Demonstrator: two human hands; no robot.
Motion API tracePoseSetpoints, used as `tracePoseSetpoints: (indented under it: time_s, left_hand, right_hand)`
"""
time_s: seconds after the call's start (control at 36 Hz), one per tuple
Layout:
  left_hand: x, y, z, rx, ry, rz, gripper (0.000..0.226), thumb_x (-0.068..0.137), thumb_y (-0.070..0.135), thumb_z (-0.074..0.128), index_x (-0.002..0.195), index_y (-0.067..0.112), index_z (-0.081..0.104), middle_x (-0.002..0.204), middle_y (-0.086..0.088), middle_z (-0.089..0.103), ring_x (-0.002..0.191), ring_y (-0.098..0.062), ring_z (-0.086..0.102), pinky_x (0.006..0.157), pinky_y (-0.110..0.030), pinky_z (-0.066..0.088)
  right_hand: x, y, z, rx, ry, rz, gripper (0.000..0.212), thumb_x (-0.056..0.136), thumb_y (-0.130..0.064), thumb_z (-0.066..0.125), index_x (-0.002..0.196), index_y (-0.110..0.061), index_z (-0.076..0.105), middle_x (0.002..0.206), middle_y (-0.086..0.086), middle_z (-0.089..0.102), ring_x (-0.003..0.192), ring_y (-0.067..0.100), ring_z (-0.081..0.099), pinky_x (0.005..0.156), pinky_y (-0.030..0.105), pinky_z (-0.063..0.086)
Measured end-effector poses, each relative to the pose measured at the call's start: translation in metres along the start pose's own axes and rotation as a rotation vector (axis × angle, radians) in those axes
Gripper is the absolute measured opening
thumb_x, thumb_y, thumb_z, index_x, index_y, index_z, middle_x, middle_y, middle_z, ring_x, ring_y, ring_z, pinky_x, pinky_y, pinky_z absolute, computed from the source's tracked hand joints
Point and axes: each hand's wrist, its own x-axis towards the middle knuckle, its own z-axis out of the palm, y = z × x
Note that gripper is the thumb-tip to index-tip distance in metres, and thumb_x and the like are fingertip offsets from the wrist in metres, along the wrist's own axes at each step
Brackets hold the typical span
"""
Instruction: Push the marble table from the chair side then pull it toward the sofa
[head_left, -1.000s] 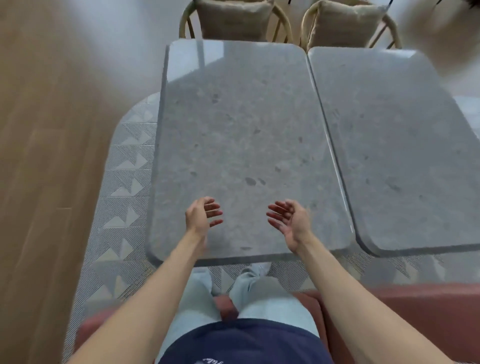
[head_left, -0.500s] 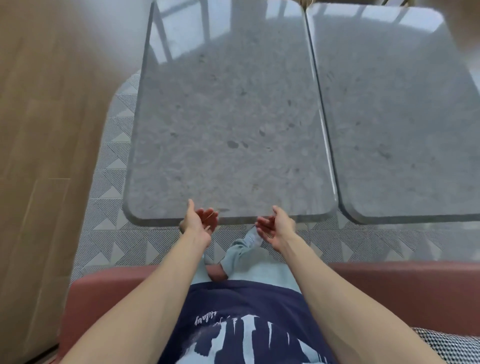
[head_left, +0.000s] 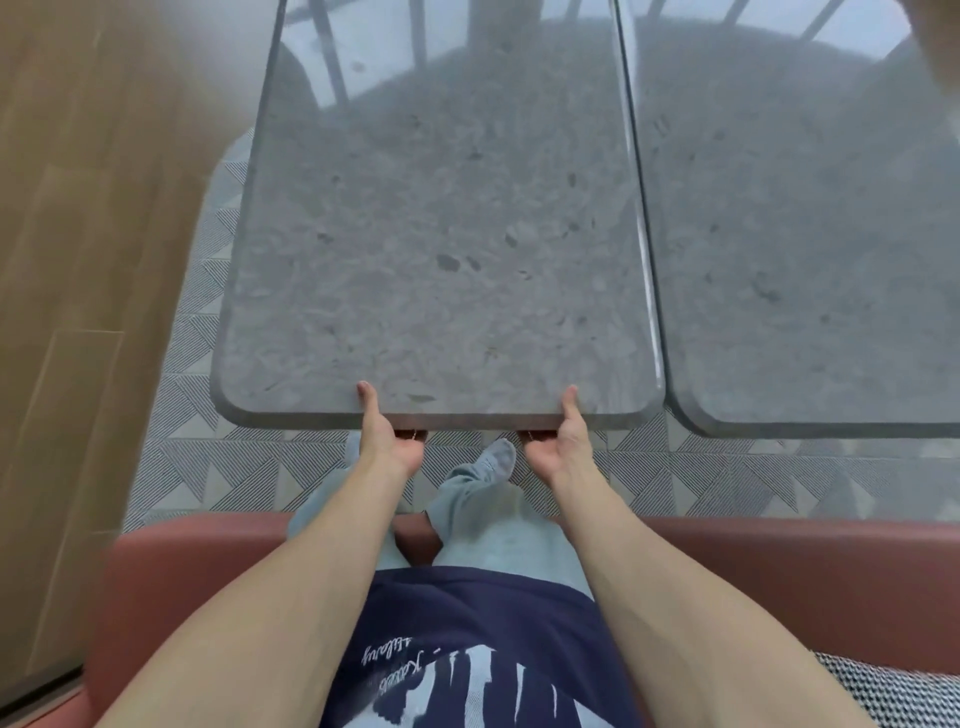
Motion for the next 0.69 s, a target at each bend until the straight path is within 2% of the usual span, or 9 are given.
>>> tracePoseSetpoints:
  time_s: [0.06, 0.08, 0.17, 0.28, 0.44, 0.64, 0.69]
  left_hand:
    - [0.0, -0.002, 0.0, -0.008, 0.017, 0.014, 0.066, 0.082, 0.058, 0.07, 0.13, 0.013, 0.057, 0.123, -0.012, 0.066, 0.102, -0.03, 0.065, 0.084, -0.043, 0.056]
    - [0.0, -0.002, 0.0, -0.006, 0.026, 0.019, 0.068, 0.082, 0.057, 0.071, 0.131, 0.012, 0.056, 0.124, -0.013, 0.066, 0.106, -0.031, 0.065, 0.087, -0.044, 0.056]
    - [0.0, -0.003, -0.001, -0.017, 0.029, 0.025, 0.069, 0.082, 0.054, 0.072, 0.134, 0.012, 0.054, 0.127, -0.012, 0.065, 0.115, -0.031, 0.063, 0.102, -0.046, 0.051]
    - [-0.001, -0.004, -0.005, -0.025, 0.022, 0.03, 0.069, 0.082, 0.05, 0.072, 0.135, 0.01, 0.053, 0.129, -0.013, 0.064, 0.118, -0.031, 0.061, 0.105, -0.046, 0.048]
    - [-0.001, -0.005, -0.004, -0.014, 0.0, 0.035, 0.066, 0.083, 0.051, 0.071, 0.133, 0.011, 0.054, 0.126, -0.012, 0.065, 0.114, -0.03, 0.062, 0.099, -0.043, 0.051]
    - [0.001, -0.004, -0.006, 0.029, -0.003, 0.038, 0.06, 0.083, 0.053, 0.07, 0.124, 0.011, 0.059, 0.111, -0.011, 0.068, 0.1, -0.029, 0.065, 0.079, -0.042, 0.054]
    - [0.0, -0.004, -0.006, 0.031, 0.001, 0.037, 0.06, 0.083, 0.053, 0.071, 0.124, 0.011, 0.058, 0.114, -0.012, 0.067, 0.103, -0.029, 0.065, 0.083, -0.041, 0.054]
  right_hand:
    - [0.0, -0.002, -0.002, 0.008, -0.011, 0.007, 0.044, 0.091, -0.038, 0.069, 0.122, -0.008, 0.061, 0.136, 0.018, 0.061, 0.125, 0.035, 0.058, 0.109, 0.046, 0.046]
    - [0.0, -0.002, -0.003, 0.009, -0.019, 0.011, 0.041, 0.091, -0.036, 0.069, 0.119, -0.007, 0.061, 0.135, 0.019, 0.061, 0.125, 0.036, 0.058, 0.108, 0.046, 0.046]
    - [-0.001, -0.004, -0.005, 0.007, -0.021, 0.01, 0.053, 0.092, -0.033, 0.068, 0.134, -0.003, 0.054, 0.136, 0.02, 0.06, 0.127, 0.037, 0.057, 0.108, 0.047, 0.046]
    - [-0.001, -0.007, -0.009, -0.015, -0.06, 0.026, 0.058, 0.093, -0.032, 0.067, 0.14, -0.003, 0.049, 0.139, 0.02, 0.058, 0.129, 0.037, 0.054, 0.111, 0.048, 0.043]
    - [-0.001, -0.01, -0.011, -0.009, -0.079, 0.023, 0.055, 0.093, -0.028, 0.068, 0.138, -0.002, 0.05, 0.137, 0.021, 0.06, 0.127, 0.039, 0.056, 0.11, 0.05, 0.044]
    - [0.003, -0.008, -0.016, 0.009, -0.114, 0.028, 0.049, 0.095, -0.025, 0.066, 0.136, -0.002, 0.052, 0.137, 0.021, 0.059, 0.128, 0.037, 0.056, 0.11, 0.049, 0.043]
    - [0.004, -0.008, -0.016, 0.004, -0.128, 0.029, 0.05, 0.095, -0.025, 0.065, 0.137, -0.002, 0.052, 0.137, 0.021, 0.059, 0.128, 0.037, 0.056, 0.111, 0.049, 0.043]
